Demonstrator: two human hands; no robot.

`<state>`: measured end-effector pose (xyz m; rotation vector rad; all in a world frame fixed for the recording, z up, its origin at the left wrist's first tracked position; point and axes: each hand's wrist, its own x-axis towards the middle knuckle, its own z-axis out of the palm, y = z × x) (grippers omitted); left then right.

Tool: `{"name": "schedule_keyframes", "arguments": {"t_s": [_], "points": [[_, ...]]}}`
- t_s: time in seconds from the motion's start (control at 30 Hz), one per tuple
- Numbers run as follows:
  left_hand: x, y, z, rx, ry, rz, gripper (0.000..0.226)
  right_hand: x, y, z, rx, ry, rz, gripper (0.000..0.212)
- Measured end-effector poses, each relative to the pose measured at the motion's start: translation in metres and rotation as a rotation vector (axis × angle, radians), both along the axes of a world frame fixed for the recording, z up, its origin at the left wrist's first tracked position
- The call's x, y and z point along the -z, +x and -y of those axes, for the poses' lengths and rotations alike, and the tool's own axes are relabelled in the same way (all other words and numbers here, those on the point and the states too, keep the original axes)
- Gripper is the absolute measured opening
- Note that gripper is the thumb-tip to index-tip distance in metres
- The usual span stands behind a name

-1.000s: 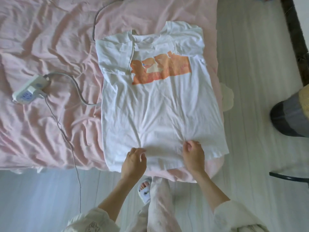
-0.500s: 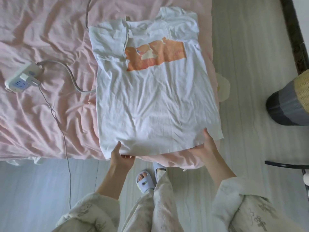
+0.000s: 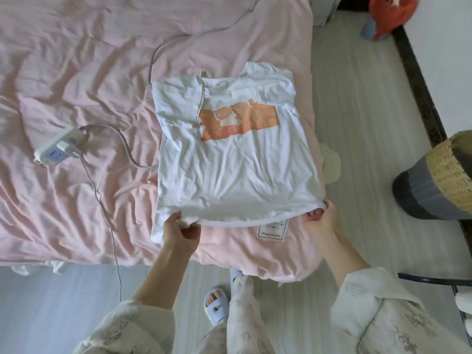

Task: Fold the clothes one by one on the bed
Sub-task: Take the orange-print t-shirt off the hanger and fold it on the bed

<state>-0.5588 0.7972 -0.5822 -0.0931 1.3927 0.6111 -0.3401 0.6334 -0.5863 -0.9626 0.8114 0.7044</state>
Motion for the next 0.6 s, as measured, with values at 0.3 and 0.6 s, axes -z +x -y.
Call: {"name": "schedule_keyframes", "arguments": {"t_s": [0.3,0.6], "points": [[-0.050,0.090,-0.137,-0.118,0.290,0.077,0.014,-0.064,0.106,-0.131,-0.116,-0.100,0.298,0.014],[-0.051,0.200,-0.298,-0.024,0.461,0.208,0.014,-0.056,0.229,-0.289,-0.262,0.051,0.355,0.021]]}}
